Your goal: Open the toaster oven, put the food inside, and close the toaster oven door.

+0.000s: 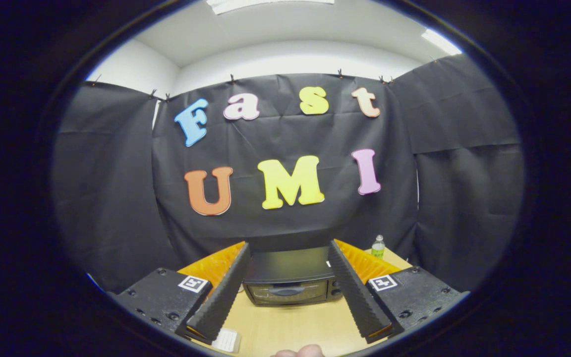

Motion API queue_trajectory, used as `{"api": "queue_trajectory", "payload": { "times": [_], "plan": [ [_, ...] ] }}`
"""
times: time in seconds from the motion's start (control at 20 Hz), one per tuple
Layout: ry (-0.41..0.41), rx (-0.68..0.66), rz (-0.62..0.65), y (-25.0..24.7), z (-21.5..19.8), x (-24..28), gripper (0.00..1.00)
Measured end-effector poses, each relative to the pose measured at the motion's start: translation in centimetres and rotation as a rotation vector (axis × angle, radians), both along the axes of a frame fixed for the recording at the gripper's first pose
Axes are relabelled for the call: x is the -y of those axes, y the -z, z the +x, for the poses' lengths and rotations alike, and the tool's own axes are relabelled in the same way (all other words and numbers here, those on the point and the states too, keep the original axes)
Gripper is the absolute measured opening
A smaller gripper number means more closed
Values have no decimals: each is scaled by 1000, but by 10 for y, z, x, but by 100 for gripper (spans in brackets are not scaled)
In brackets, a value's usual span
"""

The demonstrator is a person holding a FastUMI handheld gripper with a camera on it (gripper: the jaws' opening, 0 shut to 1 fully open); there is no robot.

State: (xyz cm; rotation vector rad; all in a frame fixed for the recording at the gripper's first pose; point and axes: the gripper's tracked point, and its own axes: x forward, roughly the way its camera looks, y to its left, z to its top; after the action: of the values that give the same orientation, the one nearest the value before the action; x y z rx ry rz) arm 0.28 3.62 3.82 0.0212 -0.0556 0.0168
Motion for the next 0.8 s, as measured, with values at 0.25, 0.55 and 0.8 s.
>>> {"api": "queue_trajectory", "payload": {
  "times": [0.25,0.55,0.8],
  "plan": [
    [0,15,-16,-2,-9,-3,100],
    [-11,10,-6,1,-5,-8,100],
    [-20,2,-5,1,0,-14,100]
  ]
}}
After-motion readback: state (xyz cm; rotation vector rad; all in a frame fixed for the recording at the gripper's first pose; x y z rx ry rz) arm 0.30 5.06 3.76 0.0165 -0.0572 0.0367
